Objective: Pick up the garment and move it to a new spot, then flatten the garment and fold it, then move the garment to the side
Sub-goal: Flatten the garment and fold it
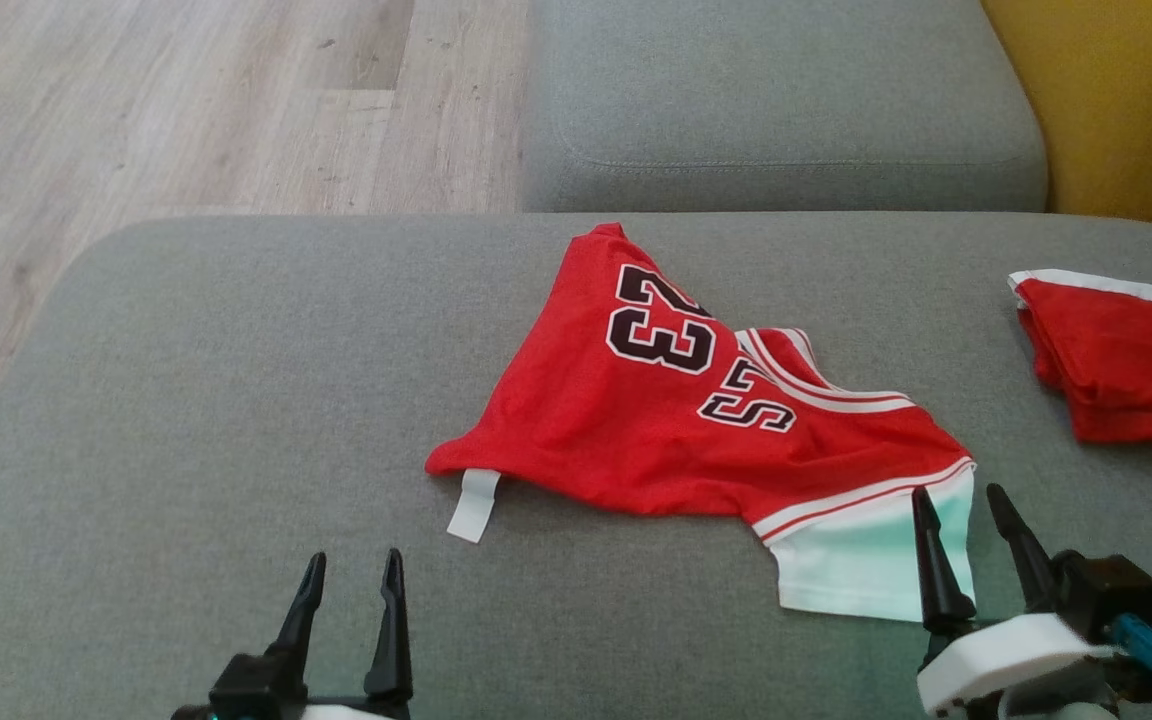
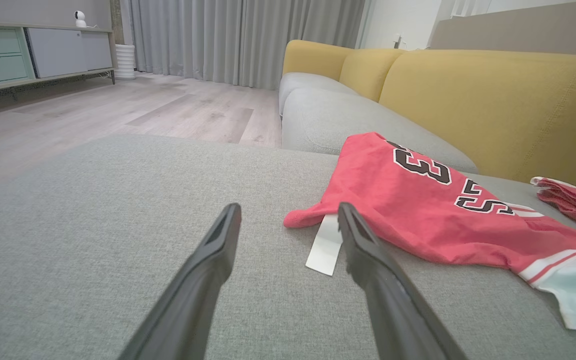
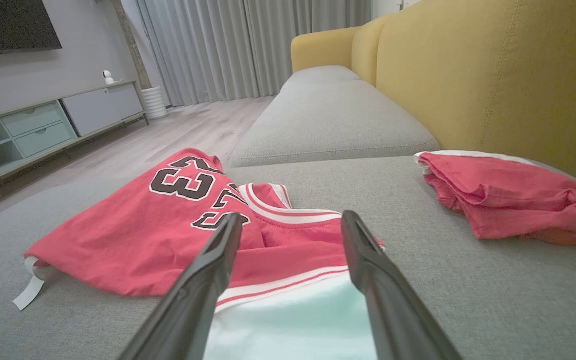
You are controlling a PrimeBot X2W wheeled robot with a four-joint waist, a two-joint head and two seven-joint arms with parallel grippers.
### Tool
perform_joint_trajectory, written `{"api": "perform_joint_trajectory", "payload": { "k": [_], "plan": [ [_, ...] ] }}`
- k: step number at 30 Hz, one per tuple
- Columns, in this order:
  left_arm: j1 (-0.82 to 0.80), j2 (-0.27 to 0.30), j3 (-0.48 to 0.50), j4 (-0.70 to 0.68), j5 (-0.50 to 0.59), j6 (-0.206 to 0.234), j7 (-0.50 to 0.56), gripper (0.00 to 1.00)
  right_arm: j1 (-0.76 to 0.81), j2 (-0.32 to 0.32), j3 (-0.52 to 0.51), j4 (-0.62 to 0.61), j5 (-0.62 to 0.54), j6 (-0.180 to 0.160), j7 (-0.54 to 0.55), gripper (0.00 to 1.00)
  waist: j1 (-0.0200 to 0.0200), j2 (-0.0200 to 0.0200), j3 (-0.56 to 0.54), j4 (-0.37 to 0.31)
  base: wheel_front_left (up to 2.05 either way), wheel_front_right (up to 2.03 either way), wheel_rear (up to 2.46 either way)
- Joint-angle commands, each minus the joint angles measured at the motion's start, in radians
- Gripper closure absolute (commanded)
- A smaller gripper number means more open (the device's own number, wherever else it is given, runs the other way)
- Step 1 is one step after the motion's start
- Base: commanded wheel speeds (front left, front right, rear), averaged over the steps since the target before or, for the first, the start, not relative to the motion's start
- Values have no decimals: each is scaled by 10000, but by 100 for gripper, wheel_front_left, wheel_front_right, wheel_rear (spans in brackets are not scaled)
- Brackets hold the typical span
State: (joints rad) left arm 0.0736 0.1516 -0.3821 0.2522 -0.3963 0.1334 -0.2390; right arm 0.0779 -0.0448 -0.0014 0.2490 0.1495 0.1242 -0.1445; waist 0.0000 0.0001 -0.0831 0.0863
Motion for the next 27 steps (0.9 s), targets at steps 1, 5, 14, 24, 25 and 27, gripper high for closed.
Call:
{"api": "perform_joint_trajectory", "payload": {
  "k": [1, 5, 14, 24, 25, 27],
  "plan": [
    [-377, 118, 401, -333, -69, 72, -34, 0, -149, -56, 272, -268, 9, 65, -1, 0, 0, -1, 8, 1, 0, 0, 0],
    [-382, 139, 377, -340, -87, 102, 8, 0, -148, -56, 284, -222, 3, 65, 14, 0, 0, -1, 12, 9, 0, 0, 0],
    [-347, 169, 225, -383, -67, 137, 62, 0, 40, -55, -864, 644, -359, 65, 554, 0, 0, -1, 146, 137, 0, 0, 0],
    [-385, 167, 47, -334, -36, 148, 118, 0, -632, -55, -1567, 2689, -796, 65, 773, 0, 0, -1, 477, 478, 0, 0, 0],
    [-397, 167, 39, -325, -37, 149, 116, 0, -763, -55, -1621, 2956, -847, 65, 727, 0, 0, -1, 512, 509, 0, 0, 0],
    [-406, 174, 28, -312, -41, 159, 111, 0, -1044, -55, -1667, 3466, -959, 65, 640, 0, 0, -1, 560, 551, 0, 0, 0]
  ]
}}
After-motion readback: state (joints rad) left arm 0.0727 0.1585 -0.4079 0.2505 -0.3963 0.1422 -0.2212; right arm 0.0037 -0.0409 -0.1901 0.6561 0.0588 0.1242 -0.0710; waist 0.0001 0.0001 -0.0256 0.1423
